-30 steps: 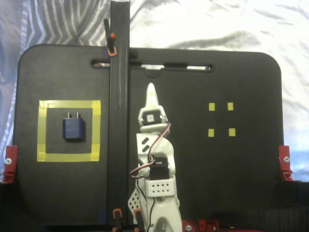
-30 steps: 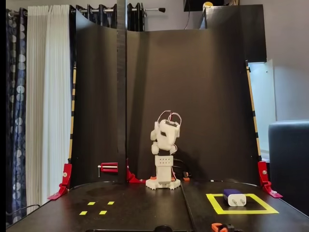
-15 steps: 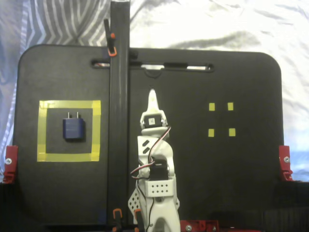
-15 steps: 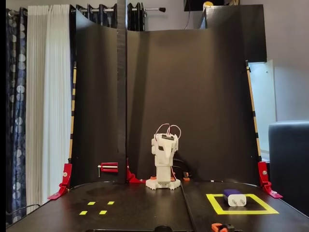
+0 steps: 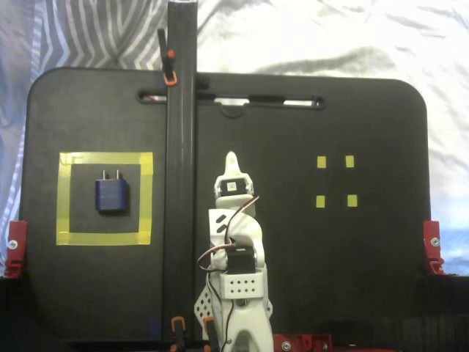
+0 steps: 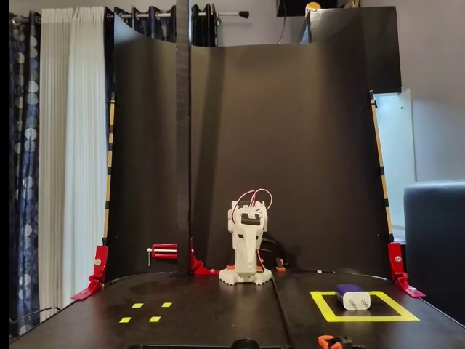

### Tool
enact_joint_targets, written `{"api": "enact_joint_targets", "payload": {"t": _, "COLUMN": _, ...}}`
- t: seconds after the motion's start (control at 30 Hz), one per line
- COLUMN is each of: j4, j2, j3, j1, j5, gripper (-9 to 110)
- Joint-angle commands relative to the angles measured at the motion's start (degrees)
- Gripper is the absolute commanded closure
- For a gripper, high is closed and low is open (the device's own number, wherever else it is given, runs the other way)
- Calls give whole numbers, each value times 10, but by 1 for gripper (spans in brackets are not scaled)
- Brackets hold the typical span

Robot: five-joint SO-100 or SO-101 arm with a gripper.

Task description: Grasp a block and put it in the designated area.

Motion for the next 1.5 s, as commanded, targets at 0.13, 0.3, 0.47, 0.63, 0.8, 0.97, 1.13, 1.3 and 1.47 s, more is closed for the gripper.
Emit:
{"api": "enact_joint_targets", "payload": {"t": 0.13, "j4": 38, "j2": 4, "j3": 4, "j1": 0, "j5": 5, "gripper": 102}}
{"api": "enact_joint_targets", "payload": {"t": 0.3, "j4": 63, "j2": 4, "j3": 4, "j1": 0, "j5": 11, "gripper": 102}}
{"api": "enact_joint_targets", "payload": {"t": 0.47, "j4": 64, "j2": 4, "j3": 4, "j1": 1, "j5": 15, "gripper": 102}}
{"api": "enact_joint_targets", "payload": {"t": 0.63, "j4": 66, "j2": 4, "j3": 4, "j1": 0, "j5": 15, "gripper": 102}}
{"api": "enact_joint_targets", "payload": {"t": 0.8, "j4": 66, "j2": 4, "j3": 4, "j1": 1, "j5": 15, "gripper": 102}}
{"api": "enact_joint_targets", "payload": {"t": 0.97, "j4": 66, "j2": 4, "j3": 4, "j1": 1, "j5": 15, "gripper": 102}}
{"api": "enact_joint_targets", "payload": {"t": 1.13, "j4": 66, "j2": 4, "j3": 4, "j1": 1, "j5": 15, "gripper": 102}}
{"api": "enact_joint_targets", "payload": {"t": 1.3, "j4": 66, "j2": 4, "j3": 4, "j1": 1, "j5": 15, "gripper": 102}}
{"api": "enact_joint_targets", "payload": {"t": 1.47, "j4": 66, "j2": 4, "j3": 4, "j1": 1, "j5": 15, "gripper": 102}}
